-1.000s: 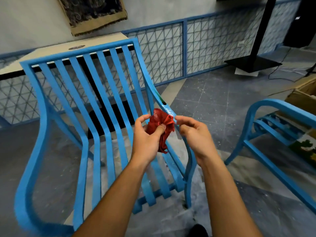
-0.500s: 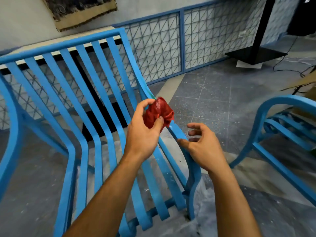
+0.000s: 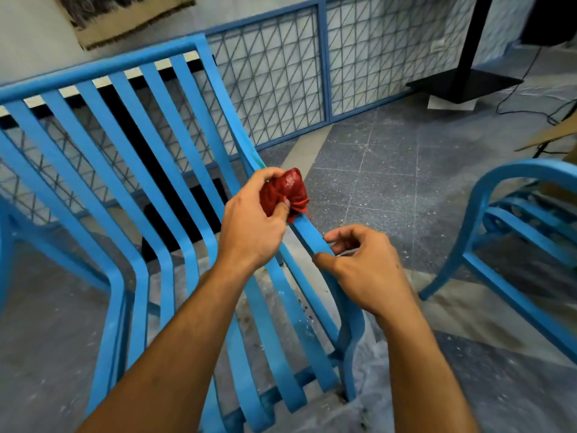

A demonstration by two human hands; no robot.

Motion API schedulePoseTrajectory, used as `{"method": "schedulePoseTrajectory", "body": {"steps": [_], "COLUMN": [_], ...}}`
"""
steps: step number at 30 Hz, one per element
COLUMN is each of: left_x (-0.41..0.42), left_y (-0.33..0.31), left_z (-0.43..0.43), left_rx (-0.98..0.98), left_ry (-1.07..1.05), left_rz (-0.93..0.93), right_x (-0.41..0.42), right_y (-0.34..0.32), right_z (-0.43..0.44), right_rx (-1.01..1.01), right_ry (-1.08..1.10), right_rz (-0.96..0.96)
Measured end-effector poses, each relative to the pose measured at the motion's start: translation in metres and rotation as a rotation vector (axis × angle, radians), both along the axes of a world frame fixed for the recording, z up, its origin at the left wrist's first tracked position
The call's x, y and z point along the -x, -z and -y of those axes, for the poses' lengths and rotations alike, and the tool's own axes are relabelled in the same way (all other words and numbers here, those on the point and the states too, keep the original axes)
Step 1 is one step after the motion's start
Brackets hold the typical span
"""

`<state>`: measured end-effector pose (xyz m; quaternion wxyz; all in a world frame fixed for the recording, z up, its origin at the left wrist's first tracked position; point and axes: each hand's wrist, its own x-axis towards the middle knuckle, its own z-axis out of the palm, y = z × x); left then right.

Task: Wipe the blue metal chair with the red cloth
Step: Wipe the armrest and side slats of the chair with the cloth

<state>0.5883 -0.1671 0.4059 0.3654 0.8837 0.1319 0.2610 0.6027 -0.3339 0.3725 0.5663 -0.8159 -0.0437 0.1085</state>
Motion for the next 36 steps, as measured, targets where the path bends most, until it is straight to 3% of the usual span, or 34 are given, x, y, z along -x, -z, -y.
{"method": "schedulePoseTrajectory", "body": {"steps": [6,15,21,30,36], "left_x": [0.004,0.005,-0.006,0.002,-0.024], "left_y": [0.011,0.002,0.008,0.011,0.003], "left_z": [0.001,-0.009,0.006,-0.021,-0.007], "left_rx": [-0.049,0.017,-0.080,-0.017,-0.070], "left_ry": [0.042,-0.096,0.027,-0.107,-0.044], "left_rz": [-0.037,0.063,-0.050,0.005,-0.027], "right_x": [0.000,0.000,-0.001,-0.001,-0.003], "right_y": [0.000,-0.001,-0.001,-0.004,-0.002], "right_z": [-0.002,-0.018,-0.024,-0.025,-0.030], "right_rx": [-0.013,-0.110,-0.041,-0.007,0.016], "right_ry": [-0.006,0.022,-0.036,-0.085,-0.110], "right_rz": [0.009,0.086,0.085,0.056,0.080]}}
